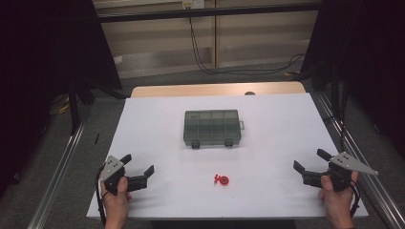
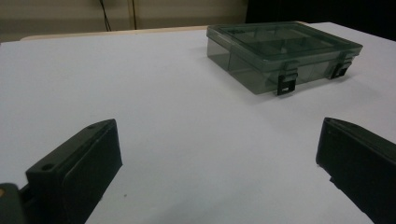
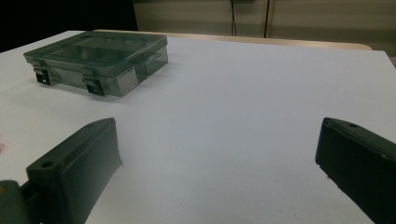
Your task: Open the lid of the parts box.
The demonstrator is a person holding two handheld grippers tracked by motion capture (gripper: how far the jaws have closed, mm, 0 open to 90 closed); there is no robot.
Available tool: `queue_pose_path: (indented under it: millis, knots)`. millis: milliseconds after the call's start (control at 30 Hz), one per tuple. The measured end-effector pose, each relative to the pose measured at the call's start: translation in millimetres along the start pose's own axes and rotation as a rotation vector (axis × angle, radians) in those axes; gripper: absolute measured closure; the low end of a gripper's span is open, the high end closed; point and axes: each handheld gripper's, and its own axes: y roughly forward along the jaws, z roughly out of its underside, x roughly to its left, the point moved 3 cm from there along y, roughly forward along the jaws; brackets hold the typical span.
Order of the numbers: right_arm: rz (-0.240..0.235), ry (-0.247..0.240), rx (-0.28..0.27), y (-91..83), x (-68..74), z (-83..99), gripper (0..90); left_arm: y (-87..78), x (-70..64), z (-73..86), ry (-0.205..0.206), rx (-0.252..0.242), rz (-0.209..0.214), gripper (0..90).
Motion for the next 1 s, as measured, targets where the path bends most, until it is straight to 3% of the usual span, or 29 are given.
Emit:
queue_pose_path:
  millis: [267, 400, 600, 733, 967, 1000]
  knots:
    - [-0.004, -0.013, 0.001, -2.1, 1.1, 0.7, 0.0, 0.6, -0.6, -0.6, 0.023, 0.014, -0.011, 0.0]
    - [-0.033, -0.008, 0.002, -0.9, 1.5, 0.3, 0.0, 0.6, -1.8, -3.4, 0.041, 0.004, 0.027, 0.0]
    - [-0.028, -0.014, 0.008, 0.0, 3.4, -2.3, 0.1, 1.0, -5.9, -7.2, 0.058, 0.007, 0.011, 0.0]
    - [-0.037, 0.000, 0.002, 0.6, 3.0, -6.5, 0.1, 2.4, -8.2, -9.1, 0.038, 0.008, 0.030, 0.0]
    - [-0.043, -0.017, -0.010, 2.0, 8.3, -18.1, 0.1, 5.3, -9.0, -21.3, 0.027, -0.010, 0.012, 0.0]
    - [-0.045, -0.017, -0.013, 2.7, 10.5, -23.1, 0.1, 5.4, -9.2, -23.9, 0.041, -0.003, 0.003, 0.0]
